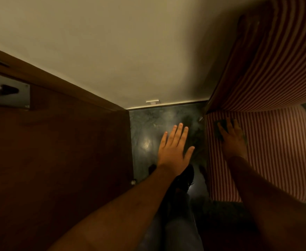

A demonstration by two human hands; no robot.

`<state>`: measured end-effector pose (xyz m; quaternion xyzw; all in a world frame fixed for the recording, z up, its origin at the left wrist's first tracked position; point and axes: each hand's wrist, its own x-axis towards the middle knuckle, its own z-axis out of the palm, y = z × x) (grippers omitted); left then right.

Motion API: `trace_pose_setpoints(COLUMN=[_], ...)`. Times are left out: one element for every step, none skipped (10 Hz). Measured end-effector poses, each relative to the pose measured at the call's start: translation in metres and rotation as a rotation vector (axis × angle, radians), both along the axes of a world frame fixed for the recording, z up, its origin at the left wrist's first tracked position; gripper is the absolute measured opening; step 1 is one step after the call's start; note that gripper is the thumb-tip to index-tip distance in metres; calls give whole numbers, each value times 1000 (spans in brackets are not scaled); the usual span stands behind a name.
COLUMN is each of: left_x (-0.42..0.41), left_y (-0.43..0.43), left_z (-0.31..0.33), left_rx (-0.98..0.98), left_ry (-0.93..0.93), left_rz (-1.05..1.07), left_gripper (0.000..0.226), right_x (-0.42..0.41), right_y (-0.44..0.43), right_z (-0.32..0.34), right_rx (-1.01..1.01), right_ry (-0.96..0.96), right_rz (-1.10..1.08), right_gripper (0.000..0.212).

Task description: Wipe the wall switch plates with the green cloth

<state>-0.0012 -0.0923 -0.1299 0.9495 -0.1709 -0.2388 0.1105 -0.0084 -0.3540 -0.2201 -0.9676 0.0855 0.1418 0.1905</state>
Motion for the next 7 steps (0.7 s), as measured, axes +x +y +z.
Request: trace_pose_setpoints(left_x=[-6, -8, -7, -6, -1, 2, 6], left_y=[8, 13, 11, 6, 2, 1, 5], left_z=[-6, -13, -14, -13, -12, -10, -6], left_rx=[14, 32, 33, 34, 25, 25, 45], left_ry=[6, 23, 17, 23, 2, -30, -27], left_rz=[-12, -40, -45, -64, -62, -49, -25], left_gripper=[79, 78, 79, 80, 79, 79, 80], right_x=[6, 13, 12, 5, 4, 4, 3], right_y=[-6, -10, -8, -2, 1, 6, 19], right_z=[-10, -21, -26, -26, -19, -10, -3], right_rx=[6, 29, 6, -74, -139, -165, -164], right_ry=[-20, 41, 74, 105, 141, 140, 77], right_rz=[-1, 12, 24, 35, 65, 88, 74], right_gripper=[66, 74, 79, 79, 88, 89, 86])
